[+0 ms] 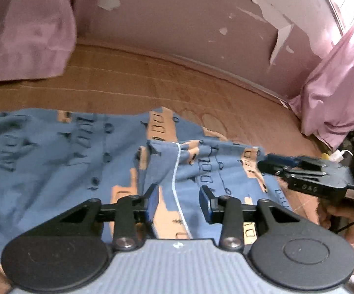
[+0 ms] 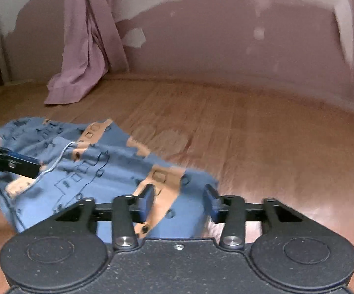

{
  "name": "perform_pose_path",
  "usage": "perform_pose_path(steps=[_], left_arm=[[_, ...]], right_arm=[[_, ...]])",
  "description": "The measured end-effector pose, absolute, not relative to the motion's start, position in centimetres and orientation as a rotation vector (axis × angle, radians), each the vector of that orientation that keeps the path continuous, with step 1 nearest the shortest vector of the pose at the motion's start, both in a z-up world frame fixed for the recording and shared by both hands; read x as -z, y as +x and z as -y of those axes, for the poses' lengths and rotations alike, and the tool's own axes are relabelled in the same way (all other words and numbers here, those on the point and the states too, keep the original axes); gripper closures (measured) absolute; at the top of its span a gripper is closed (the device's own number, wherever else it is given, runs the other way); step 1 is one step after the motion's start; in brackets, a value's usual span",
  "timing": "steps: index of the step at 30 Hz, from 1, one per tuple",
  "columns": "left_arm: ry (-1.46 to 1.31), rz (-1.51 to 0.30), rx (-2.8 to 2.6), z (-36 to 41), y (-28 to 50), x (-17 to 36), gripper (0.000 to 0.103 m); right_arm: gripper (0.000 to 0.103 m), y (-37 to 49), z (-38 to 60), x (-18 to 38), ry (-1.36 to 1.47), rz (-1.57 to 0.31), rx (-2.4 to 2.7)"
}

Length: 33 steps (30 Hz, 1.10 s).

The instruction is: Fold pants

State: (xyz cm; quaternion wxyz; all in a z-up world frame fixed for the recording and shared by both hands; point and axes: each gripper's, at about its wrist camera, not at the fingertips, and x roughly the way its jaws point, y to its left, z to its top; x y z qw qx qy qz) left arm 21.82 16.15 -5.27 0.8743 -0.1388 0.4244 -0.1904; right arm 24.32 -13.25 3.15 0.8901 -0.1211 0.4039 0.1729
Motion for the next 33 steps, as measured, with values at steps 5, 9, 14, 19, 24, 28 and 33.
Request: perform_pose_path(steps=[5, 9, 14, 19, 24, 28, 33], left_arm=[[-0.136, -0.732, 0.172, -18.8, 17.7, 2.8, 0.034], [-0.242, -0.652, -0.096, -23.6, 14.6, 1.8, 0.034], [-0.461, -0.710, -0.302, -28.5, 14.5, 4.0, 0.037], [-0.617, -0.716, -0.298, -29.8, 15.9, 5.5, 0.072], [-0.331, -0.667, -0.294, -25.2, 16.3, 4.1, 0.085], [0.023, -0.612, -0.203, -18.8, 16.5, 2.7, 0.087], [0.338, -0.601, -0.104, -12.7, 16.8, 4.1, 0.088]], right_arm=[[0.045, 24.2, 11.5, -1.5, -0.307, -0.898, -0.382], [0.036, 22.3, 9.3, -3.7, -0.318, -0.818, -0.466], [0.029, 19.6, 4.9, -3.6, -0.398, -0.781, -0.664], [0.028, 18.4, 3.5, -1.9, -0.443, -0.820, -0.694], [0.020, 18.3, 3.8, -0.7, -0.384, -0.853, -0.663], [0.015, 18.4, 3.8, -0.4, -0.369, -0.855, -0.645], [0.013, 18.3, 3.8, -0.3, -0.371, -0.852, -0.635]])
